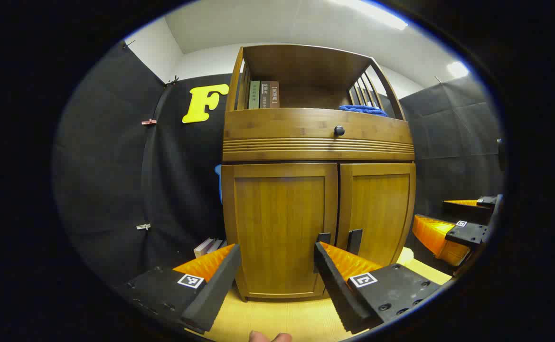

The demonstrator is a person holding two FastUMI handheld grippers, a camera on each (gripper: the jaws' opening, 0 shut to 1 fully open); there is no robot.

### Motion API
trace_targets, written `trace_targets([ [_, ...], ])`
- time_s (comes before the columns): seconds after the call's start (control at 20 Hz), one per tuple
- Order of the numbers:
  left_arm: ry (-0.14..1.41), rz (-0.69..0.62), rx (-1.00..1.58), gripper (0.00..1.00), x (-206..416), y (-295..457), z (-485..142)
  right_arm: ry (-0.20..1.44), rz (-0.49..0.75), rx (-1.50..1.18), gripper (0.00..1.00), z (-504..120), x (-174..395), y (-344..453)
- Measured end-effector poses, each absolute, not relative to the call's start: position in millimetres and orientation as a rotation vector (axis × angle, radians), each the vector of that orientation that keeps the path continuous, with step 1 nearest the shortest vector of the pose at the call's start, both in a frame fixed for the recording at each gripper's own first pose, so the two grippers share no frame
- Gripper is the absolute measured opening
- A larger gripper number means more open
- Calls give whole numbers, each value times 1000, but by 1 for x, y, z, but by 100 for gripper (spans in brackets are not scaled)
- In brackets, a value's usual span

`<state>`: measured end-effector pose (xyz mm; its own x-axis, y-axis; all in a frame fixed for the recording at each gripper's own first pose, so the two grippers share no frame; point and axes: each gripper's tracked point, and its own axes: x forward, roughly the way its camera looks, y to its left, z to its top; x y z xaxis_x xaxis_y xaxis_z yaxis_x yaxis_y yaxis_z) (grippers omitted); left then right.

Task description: Open the right door of the double-door shoe cabinet with the right hand, and open the left door with the left hand.

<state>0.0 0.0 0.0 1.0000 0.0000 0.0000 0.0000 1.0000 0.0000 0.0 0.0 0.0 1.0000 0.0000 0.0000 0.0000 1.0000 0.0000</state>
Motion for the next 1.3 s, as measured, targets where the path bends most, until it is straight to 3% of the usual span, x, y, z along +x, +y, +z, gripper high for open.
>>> trace_targets([
  [1.3,9,-4,6,95,6,2,-1,33,40,15,97,-17,22,12],
])
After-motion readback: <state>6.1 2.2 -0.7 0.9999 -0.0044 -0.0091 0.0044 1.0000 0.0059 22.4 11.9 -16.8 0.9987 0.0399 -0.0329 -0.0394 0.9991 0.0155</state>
